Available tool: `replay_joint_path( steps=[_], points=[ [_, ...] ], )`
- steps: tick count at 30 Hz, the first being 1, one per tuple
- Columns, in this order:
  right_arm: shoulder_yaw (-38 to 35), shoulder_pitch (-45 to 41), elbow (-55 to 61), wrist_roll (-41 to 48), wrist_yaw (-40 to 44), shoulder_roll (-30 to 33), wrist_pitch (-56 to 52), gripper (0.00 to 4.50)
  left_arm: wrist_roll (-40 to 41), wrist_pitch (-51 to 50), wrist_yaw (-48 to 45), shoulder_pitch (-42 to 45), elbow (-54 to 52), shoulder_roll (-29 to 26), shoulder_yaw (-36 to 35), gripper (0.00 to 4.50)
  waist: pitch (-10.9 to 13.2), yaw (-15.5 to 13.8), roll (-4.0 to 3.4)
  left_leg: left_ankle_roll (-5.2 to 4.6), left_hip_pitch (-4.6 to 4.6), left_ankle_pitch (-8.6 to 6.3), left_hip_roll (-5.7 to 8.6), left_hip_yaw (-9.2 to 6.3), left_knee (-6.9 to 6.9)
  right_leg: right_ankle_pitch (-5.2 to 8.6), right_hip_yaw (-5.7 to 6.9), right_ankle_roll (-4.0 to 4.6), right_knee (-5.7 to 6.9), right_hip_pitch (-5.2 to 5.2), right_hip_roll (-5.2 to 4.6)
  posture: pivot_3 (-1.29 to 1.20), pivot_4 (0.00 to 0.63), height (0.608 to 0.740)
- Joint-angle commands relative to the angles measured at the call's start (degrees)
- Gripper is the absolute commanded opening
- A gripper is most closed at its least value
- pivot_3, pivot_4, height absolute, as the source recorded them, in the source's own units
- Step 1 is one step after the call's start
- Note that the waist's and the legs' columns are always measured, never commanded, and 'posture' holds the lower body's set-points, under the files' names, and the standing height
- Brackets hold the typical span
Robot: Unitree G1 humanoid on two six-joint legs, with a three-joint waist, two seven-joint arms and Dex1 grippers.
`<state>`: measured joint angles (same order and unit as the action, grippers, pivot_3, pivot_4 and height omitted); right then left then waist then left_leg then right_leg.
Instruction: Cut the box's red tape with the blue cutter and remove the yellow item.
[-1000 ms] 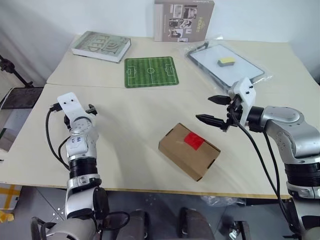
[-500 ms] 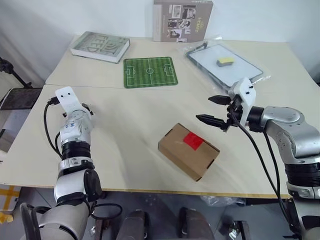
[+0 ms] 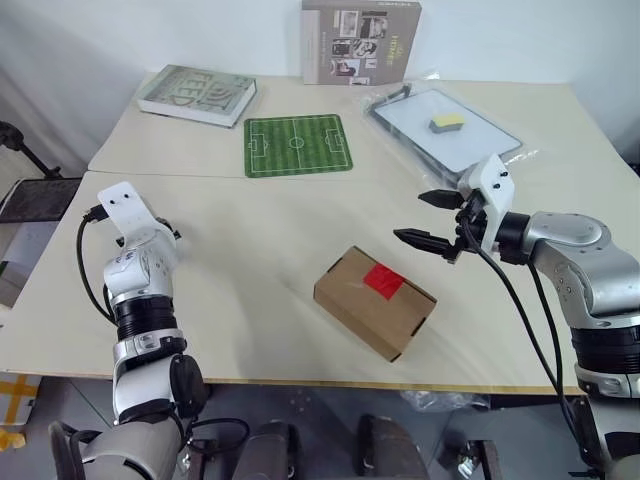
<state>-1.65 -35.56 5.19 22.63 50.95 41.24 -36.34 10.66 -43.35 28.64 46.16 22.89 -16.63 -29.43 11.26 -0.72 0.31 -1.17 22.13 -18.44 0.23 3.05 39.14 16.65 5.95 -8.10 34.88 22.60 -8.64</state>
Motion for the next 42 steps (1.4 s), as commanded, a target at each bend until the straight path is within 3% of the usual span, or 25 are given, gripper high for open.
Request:
replay_joint_path(
  steps=[1, 3, 7, 8, 10, 19, 30, 33, 42],
  points=[
    [-1.11, -0.5, 0.88, 0.02, -0.02, 0.77, 0.69, 4.5, 0.32, -1.78, 0.39, -1.91, 2.48, 0.17, -1.33, 1.6, 0.0, -0.01, 0.0, 0.0, 0.0, 0.0, 0.0, 0.01, 0.0, 0.0, -0.01, 0.0, 0.0, 0.0, 0.0, 0.0, 0.15, 0.74],
    [-1.02, -0.66, 0.75, -0.02, -0.02, 0.68, 0.72, 4.5, 0.39, -1.38, -0.04, -1.7, 3.39, 0.06, -1.15, 1.08, -0.01, -0.04, -0.02, 0.0, -0.01, 0.0, 0.0, 0.01, 0.0, 0.0, -0.01, 0.0, 0.01, 0.0, 0.0, 0.0, 0.15, 0.74],
    [-0.99, -0.73, 0.7, -0.15, -0.17, 0.64, 0.69, 4.5, 0.03, -1.52, 0.58, -1.75, 3.57, 0.04, -1.18, 1.08, -0.02, -0.12, -0.02, 0.01, -0.02, 0.0, 0.0, 0.04, 0.0, 0.0, -0.03, 0.0, 0.01, -0.01, -0.01, 0.0, 0.15, 0.74],
    [-1.03, -0.65, 0.78, -0.14, -0.17, 0.68, 0.66, 4.5, 0.03, -1.57, 0.6, -1.81, 3.53, -0.01, -1.24, 0.71, -0.02, -0.11, -0.02, 0.01, -0.02, 0.0, 0.0, 0.04, 0.0, 0.0, -0.04, 0.0, 0.01, 0.0, -0.01, 0.0, 0.15, 0.74],
    [-1.21, -0.37, 1.06, -0.1, -0.25, 0.85, 0.45, 4.5, -0.18, -1.91, 0.14, -1.94, 3.5, -0.49, -0.83, 0.44, -0.02, -0.1, -0.02, 0.01, -0.03, 0.0, 0.0, 0.05, 0.0, 0.0, -0.05, 0.0, 0.01, 0.0, -0.01, 0.0, 0.15, 0.74],
    [-1.39, 0.19, 3.0, 0.17, 0.41, 1.76, -0.21, 4.5, -0.25, -7.76, -3.75, -3.45, -2.41, -3.22, 1.67, 0.44, -0.02, 0.06, -0.03, 0.02, -0.05, 0.01, -0.01, 0.09, 0.0, -0.01, -0.07, 0.01, 0.02, 0.0, -0.01, 0.0, 0.15, 0.74],
    [-0.53, 0.02, 11.2, 4.57, -1.82, -1.04, -5.6, 4.5, 8.09, -21.7, -28.06, -19.59, -29.2, -13.23, 7.7, 0.43, -0.02, 0.71, -0.02, 0.11, 0.01, -0.05, -0.24, 0.01, -0.03, -0.01, -0.06, 0.01, 0.05, 0.07, -0.02, 0.0, 0.15, 0.74],
    [0.23, 0.63, 11.71, 4.72, -1.32, -1.16, -5.7, 4.5, 11.58, -19.94, -40.12, -25.95, -36.7, -19.64, 11.63, 0.43, -0.01, 0.69, -0.02, 0.16, 0.04, -0.08, -0.27, 0.01, -0.03, 0.0, -0.07, 0.02, 0.02, 0.09, -0.02, 0.0, 0.15, 0.74],
    [1.47, 0.84, 12.38, 5.6, -0.59, -1.99, -5.8, 4.5, 16.9, -8.41, -63.78, -40.35, -46.21, -30.95, 12.25, 0.43, 0.0, 0.87, -0.04, 0.19, 0.12, -0.13, -0.36, 0.04, -0.1, 0.03, -0.09, 0.08, -0.13, 0.17, -0.02, 0.0, 0.15, 0.74]
  ],
)
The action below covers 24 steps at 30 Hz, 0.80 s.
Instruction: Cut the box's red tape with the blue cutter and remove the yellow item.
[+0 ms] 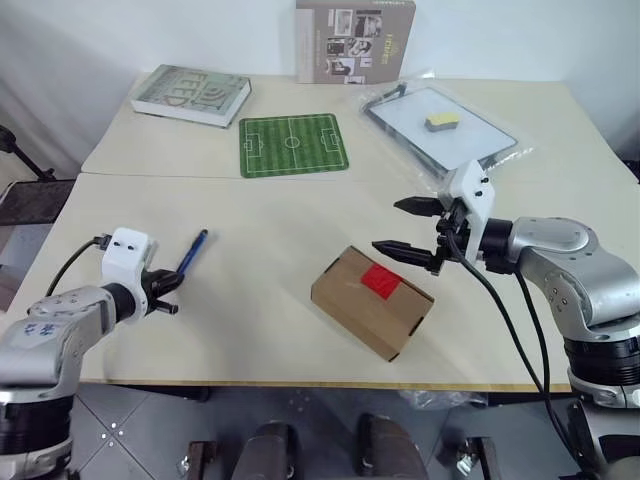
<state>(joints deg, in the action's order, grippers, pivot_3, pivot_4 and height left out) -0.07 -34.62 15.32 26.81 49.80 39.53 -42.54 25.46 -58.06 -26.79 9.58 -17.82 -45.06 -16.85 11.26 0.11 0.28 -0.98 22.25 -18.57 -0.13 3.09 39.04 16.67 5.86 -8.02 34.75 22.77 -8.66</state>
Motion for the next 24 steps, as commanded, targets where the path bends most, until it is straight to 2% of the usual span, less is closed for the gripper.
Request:
replay_joint_path(
  steps=[1, 5, 8, 11, 14, 17, 24],
  points=[
    [0.09, -0.07, 2.5, 1.59, 0.75, -0.3, 0.35, 4.5, 3.0, 7.32, -11.21, -5.72, -6.72, -3.51, -0.32, 0.43, 0.01, 0.1, -0.01, 0.01, 0.01, -0.01, -0.01, 0.01, -0.02, 0.0, 0.0, 0.01, -0.02, 0.02, 0.0, 0.0, 0.15, 0.74],
    [2.48, -0.68, 5.27, 3.24, 2.05, -0.59, -1.32, 4.5, 3.73, 18.66, -24.95, -14.36, -9.5, -6.94, -0.22, 0.43, 0.04, 0.19, -0.07, 0.0, 0.01, -0.04, -0.06, 0.05, -0.06, 0.04, 0.0, 0.07, -0.06, 0.04, 0.01, 0.0, 0.15, 0.74],
    [5.61, -1.51, 8.25, 4.31, 2.79, -0.73, -3.51, 4.5, 0.42, 25.15, -28.11, -15.68, -6.71, -8.32, 1.81, 0.43, 0.06, 0.03, -0.1, -0.01, 0.02, -0.05, -0.1, 0.11, -0.06, 0.1, 0.02, 0.19, -0.08, 0.08, 0.01, 0.0, 0.15, 0.74],
    [12.34, -4.7, 10.64, 3.09, 3.26, -1.29, -6.3, 4.5, -3.06, 29.31, -30.26, -16.8, -5.64, -10.04, 4.86, 0.43, 0.07, 0.05, -0.11, -0.03, 0.02, -0.05, -0.13, 0.12, -0.04, 0.14, 0.06, 0.26, -0.04, 0.09, 0.01, 0.0, 0.15, 0.74],
    [18.13, -7.85, 10.69, 0.04, 2.28, -1.93, -7.5, 3.9, -6.13, 31.94, -29.38, -16.49, -5.05, -10.26, 7.01, 0.43, 0.06, 0.13, -0.11, -0.08, 0.03, -0.08, -0.13, 0.19, -0.05, 0.14, 0.01, 0.26, 0.03, 0.2, -0.02, 0.0, 0.15, 0.74],
    [25.6, -11.9, 10.81, -3.93, 2.64, -4.18, -6.62, 2.92, -11.17, 34.37, -26.41, -15.88, -5.4, -10.03, 9.81, 0.43, 0.06, 0.13, -0.11, -0.13, 0.15, -0.11, -0.13, 0.28, -0.04, 0.14, -0.02, 0.26, 0.31, 0.53, -0.04, 0.0, 0.15, 0.74],
    [36.91, -15.47, 6.47, -12.41, 5.19, -7.77, -0.93, 0.53, -16.39, 36.08, -22.82, -18.66, -7.38, -8.67, 12.61, 0.43, 0.04, 0.0, -0.11, -0.21, 0.11, -0.14, -0.06, 0.48, 0.02, 0.14, -0.04, 0.27, 0.64, 0.66, -0.15, 0.0, 0.15, 0.74]
  ],
)
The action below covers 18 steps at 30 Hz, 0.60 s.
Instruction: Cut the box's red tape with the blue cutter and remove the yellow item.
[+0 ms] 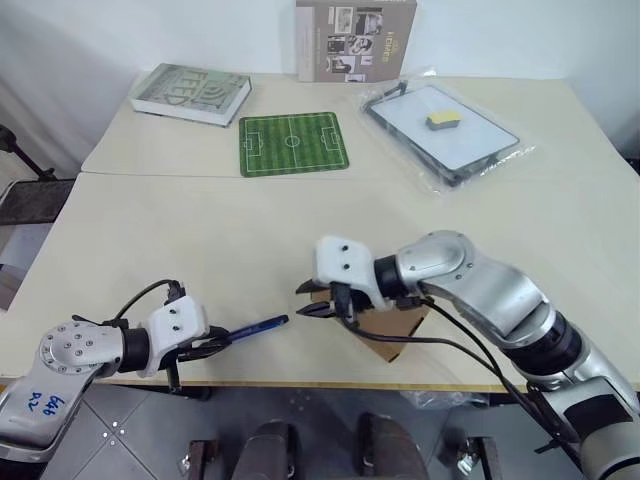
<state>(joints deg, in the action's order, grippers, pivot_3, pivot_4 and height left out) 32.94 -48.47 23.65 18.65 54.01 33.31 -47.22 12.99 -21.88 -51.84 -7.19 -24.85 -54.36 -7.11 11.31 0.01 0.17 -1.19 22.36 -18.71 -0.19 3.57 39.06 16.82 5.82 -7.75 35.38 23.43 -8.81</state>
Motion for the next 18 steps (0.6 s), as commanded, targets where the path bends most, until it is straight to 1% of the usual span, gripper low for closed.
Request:
replay_joint_path(
  steps=[1, 2, 9, 18],
  points=[
    [5.19, -1.99, -3.25, -5.59, 1.11, -2.53, 4.91, 0.1, -3.97, -0.58, 2.67, -2.23, -0.91, 0.97, 3.21, 0.43, -0.01, 0.08, -0.01, -0.01, -0.06, 0.0, 0.01, 0.07, 0.0, 0.0, 0.0, 0.0, 0.04, 0.0, -0.02, 0.0, 0.15, 0.74],
    [6.09, -2.28, -4.41, -6.64, 1.24, -3.43, 5.79, 0.04, -3.93, -1.01, 3.0, -2.56, -1.53, 1.28, 3.44, 0.43, -0.01, 0.07, -0.01, -0.02, -0.07, 0.01, 0.01, 0.09, 0.0, 0.0, 0.0, 0.0, 0.06, -0.01, -0.03, 0.0, 0.15, 0.74],
    [9.93, -3.81, -10.91, -12.5, 4.12, -7.49, 11.66, 0.04, -4.05, -2.09, 3.94, -4.2, -3.93, 1.88, 4.31, 0.43, -0.04, 0.01, -0.05, -0.06, -0.11, 0.04, 0.1, 0.09, 0.01, 0.0, 0.04, 0.0, 0.17, -0.01, -0.17, 0.0, 0.15, 0.74],
    [11.88, -4.47, -17.56, -19.07, 7.5, -10.55, 17.8, 0.04, -3.67, -2.77, 3.56, -5.1, -4.99, 1.62, 3.45, 0.43, -0.07, 0.14, -0.08, -0.06, -0.16, 0.04, 0.11, 0.1, 0.01, 0.0, 0.1, 0.0, 0.21, -0.02, -0.2, 0.0, 0.15, 0.74]
  ],
)
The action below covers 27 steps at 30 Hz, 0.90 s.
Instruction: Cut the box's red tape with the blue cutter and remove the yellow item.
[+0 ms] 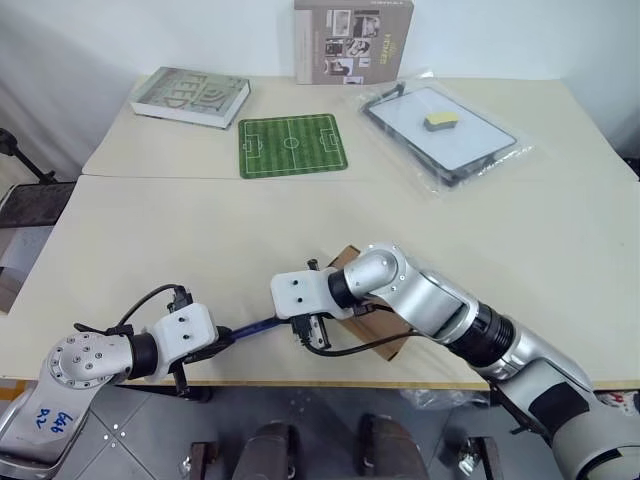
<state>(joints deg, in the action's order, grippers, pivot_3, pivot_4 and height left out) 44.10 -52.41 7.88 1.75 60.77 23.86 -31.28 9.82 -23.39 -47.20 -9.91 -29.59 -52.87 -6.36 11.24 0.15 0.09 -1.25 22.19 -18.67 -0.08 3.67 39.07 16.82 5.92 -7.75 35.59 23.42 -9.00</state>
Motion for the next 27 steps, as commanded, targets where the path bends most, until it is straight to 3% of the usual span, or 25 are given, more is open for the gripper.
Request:
replay_joint_path(
  steps=[1, 16, 27],
  points=[
    [0.73, -0.62, -2.5, -2.79, 0.78, -1.55, 2.33, 0.04, -0.4, -1.28, -1.2, -2.47, -0.37, 0.08, 2.65, 0.43, 0.0, 0.03, 0.0, 0.0, 0.0, 0.0, 0.0, 0.0, 0.0, 0.0, 0.0, 0.0, 0.0, 0.0, 0.0, 0.0, 0.15, 0.74],
    [0.36, -0.79, -8.8, -9.32, 3.32, -4.91, 9.34, 0.04, 0.76, -2.7, -2.15, -4.47, -1.86, -1.13, -0.26, 0.43, 0.0, 1.44, 0.0, 0.04, -0.01, -0.03, -0.08, 0.0, -0.03, 0.01, 0.05, 0.02, 0.01, 0.02, 0.06, 0.0, 0.15, 0.74],
    [-1.38, -0.78, -9.63, -10.22, 4.4, -3.54, 10.4, 0.04, 0.8, -2.26, -2.76, -5.54, -1.7, -1.83, -0.93, 0.43, 0.0, 1.52, 0.0, 0.1, -0.02, -0.07, -0.11, -0.01, -0.05, 0.02, 0.05, 0.03, 0.01, 0.04, 0.07, 0.0, 0.15, 0.74]
  ],
)
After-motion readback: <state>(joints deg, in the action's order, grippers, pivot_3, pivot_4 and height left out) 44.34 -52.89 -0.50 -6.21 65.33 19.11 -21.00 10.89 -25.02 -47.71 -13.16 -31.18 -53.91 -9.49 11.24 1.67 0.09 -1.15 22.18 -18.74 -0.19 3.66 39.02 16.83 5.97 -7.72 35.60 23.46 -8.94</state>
